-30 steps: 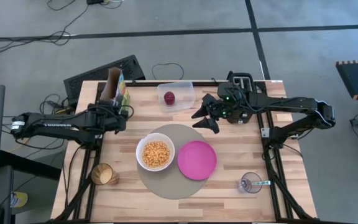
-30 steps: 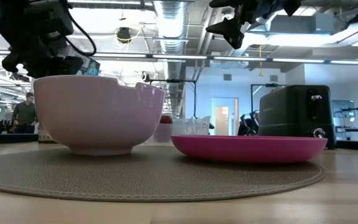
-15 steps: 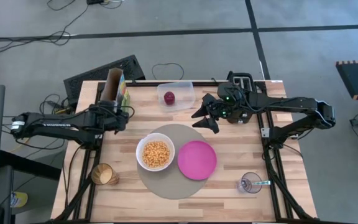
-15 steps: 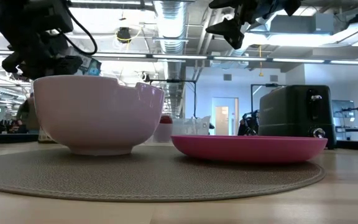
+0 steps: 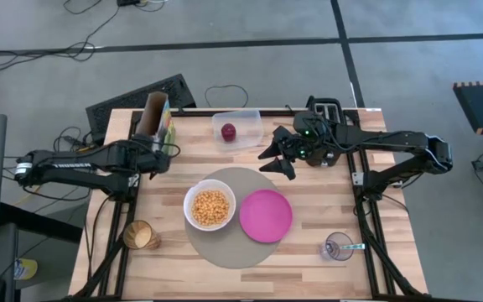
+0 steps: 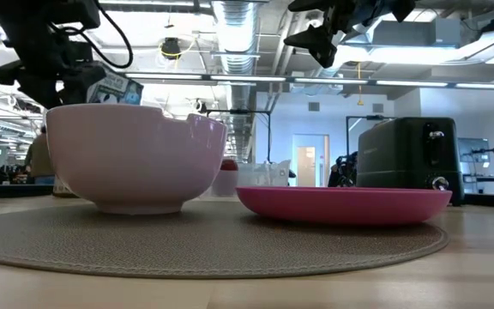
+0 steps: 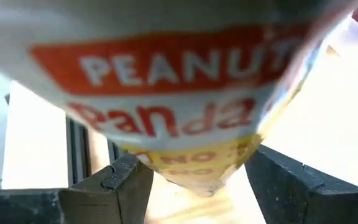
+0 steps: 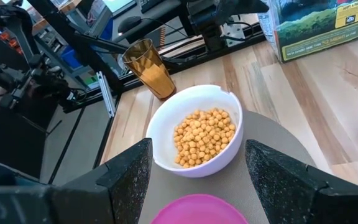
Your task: Arrange a breakfast setting
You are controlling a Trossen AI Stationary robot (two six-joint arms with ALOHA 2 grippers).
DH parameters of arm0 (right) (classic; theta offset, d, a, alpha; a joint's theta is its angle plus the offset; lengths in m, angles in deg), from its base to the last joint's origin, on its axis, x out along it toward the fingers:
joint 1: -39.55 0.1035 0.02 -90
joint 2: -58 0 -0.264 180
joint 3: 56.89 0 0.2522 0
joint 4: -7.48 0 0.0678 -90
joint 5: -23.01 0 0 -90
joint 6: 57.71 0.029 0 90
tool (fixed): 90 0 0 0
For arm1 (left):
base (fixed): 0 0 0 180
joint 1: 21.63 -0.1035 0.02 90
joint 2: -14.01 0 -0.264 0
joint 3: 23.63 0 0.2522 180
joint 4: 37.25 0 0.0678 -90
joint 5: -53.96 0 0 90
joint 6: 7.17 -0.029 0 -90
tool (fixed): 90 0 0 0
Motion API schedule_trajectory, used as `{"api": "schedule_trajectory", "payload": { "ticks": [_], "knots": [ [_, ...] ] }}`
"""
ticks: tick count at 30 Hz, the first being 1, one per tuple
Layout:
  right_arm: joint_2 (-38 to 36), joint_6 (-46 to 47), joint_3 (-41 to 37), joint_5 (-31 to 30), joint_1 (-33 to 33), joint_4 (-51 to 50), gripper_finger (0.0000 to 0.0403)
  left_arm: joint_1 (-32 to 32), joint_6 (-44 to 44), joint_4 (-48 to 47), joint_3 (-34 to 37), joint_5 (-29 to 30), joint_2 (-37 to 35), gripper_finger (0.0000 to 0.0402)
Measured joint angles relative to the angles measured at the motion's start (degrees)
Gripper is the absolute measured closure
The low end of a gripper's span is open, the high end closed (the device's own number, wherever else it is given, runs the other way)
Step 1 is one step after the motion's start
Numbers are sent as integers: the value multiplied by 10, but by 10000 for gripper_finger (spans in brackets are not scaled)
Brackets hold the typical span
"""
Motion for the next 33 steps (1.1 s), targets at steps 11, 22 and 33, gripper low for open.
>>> {"api": "schedule_trajectory", "payload": {
  "ticks": [11, 22, 33],
  "knots": [
    [0, -2, 0, 0, 0, 0, 117, 0, 0, -8, -3, -97, -1, 173],
    [0, -2, 0, 0, 0, 0, 117, 0, -23, -83, -106, -145, 0, 173],
    [0, -7, 0, 0, -1, 0, 117, 0, -68, -80, -142, -204, 0, 173]
  ]
}}
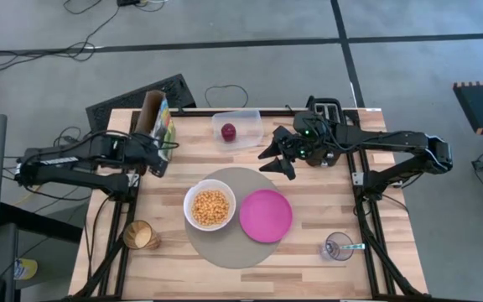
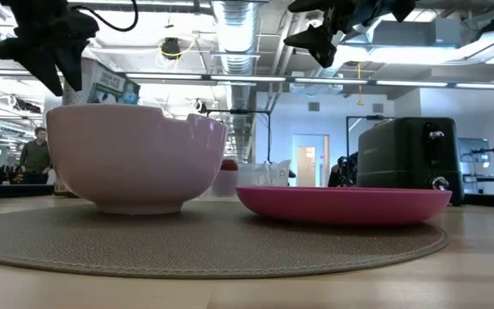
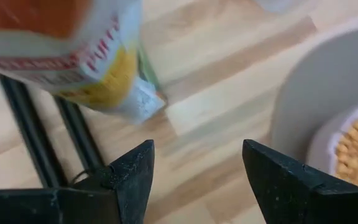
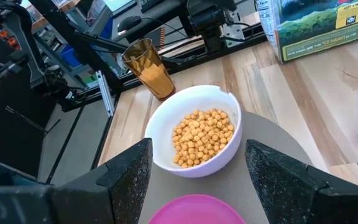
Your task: Arrange a breakfast setting
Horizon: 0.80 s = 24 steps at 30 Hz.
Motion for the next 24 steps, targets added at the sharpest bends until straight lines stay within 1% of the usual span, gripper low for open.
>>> {"api": "schedule_trajectory", "payload": {
  "ticks": [2, 6, 12, 18, 21, 24],
  "knots": [
    [0, 0, 0, 0, 0, 0, 117, 0, -15, 10, -8, -19, 0, 173],
    [0, 0, 0, 0, 0, 0, 117, 0, -41, 39, -33, -35, 0, 173],
    [0, 0, 0, 0, 0, 0, 117, 20, -95, 142, -62, -76, -1, 173],
    [0, 10, 0, 0, 0, 2, 117, 66, -149, 292, -62, -123, 0, 173],
    [1, 14, 0, -1, 0, 26, 117, 98, -168, 352, -62, -139, 0, 173],
    [10, 46, 1, -27, 3, 68, 117, 130, -202, 390, -62, -144, -4, 173]
  ]
}}
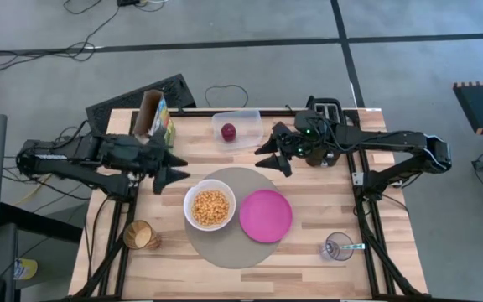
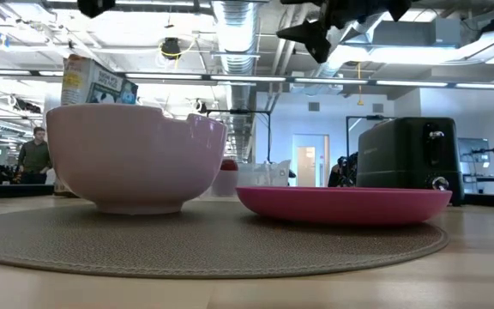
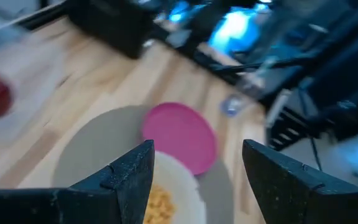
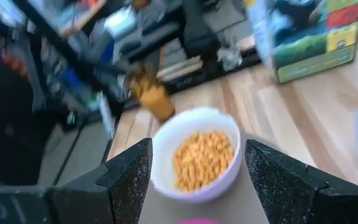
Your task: Arrange a breakfast setting
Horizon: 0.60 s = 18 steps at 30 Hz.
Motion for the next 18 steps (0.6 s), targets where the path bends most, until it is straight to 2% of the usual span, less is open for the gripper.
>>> {"api": "schedule_trajectory", "payload": {
  "ticks": [6, 11, 15, 18],
  "knots": [
    [12, 38, 2, -17, 3, 75, 117, 46, -54, 42, 8, 14, 0, 173],
    [28, 82, 1, -21, 7, 104, 117, 54, -94, 46, 25, 14, 0, 173],
    [30, 114, 2, -21, 22, 99, 117, 54, -95, 46, 49, 11, 0, 173],
    [29, 114, 2, -44, 39, 102, 117, 57, -84, 45, 65, 10, 0, 173]
  ]
}}
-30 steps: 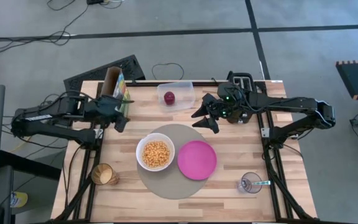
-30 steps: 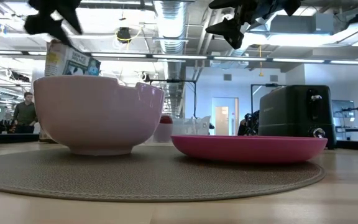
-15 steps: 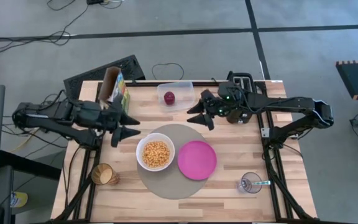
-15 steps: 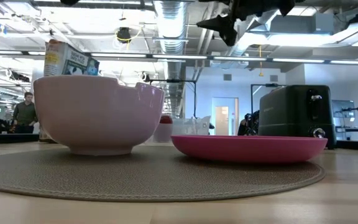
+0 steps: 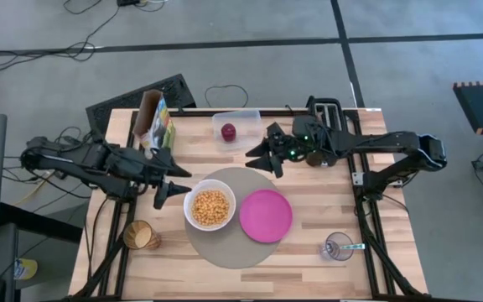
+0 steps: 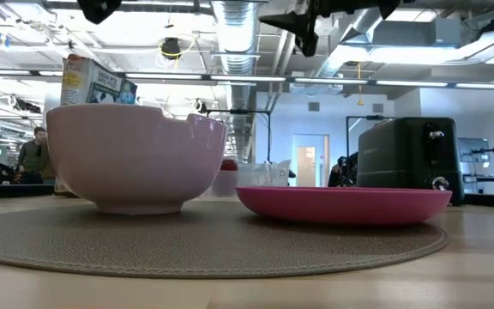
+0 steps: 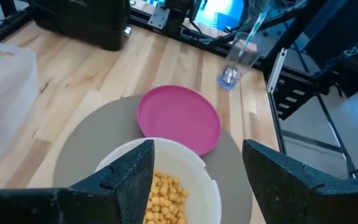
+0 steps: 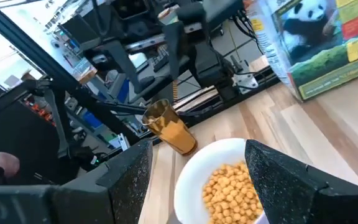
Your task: Arrange a breakfast setting
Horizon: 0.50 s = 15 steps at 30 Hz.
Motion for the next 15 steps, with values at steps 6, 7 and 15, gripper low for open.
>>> {"api": "schedule_trajectory", "payload": {
  "ticks": [6, 7, 15],
  "knots": [
    [0, 0, 21, -11, 19, -17, 117, 1, -4, 4, 6, 6, 10, 173],
    [0, 0, 28, -11, 18, -34, 117, 1, -6, 5, 6, 7, 11, 173],
    [-3, -49, 136, -45, -35, -321, 117, -3, 8, -3, 6, 35, 14, 173]
  ]
}}
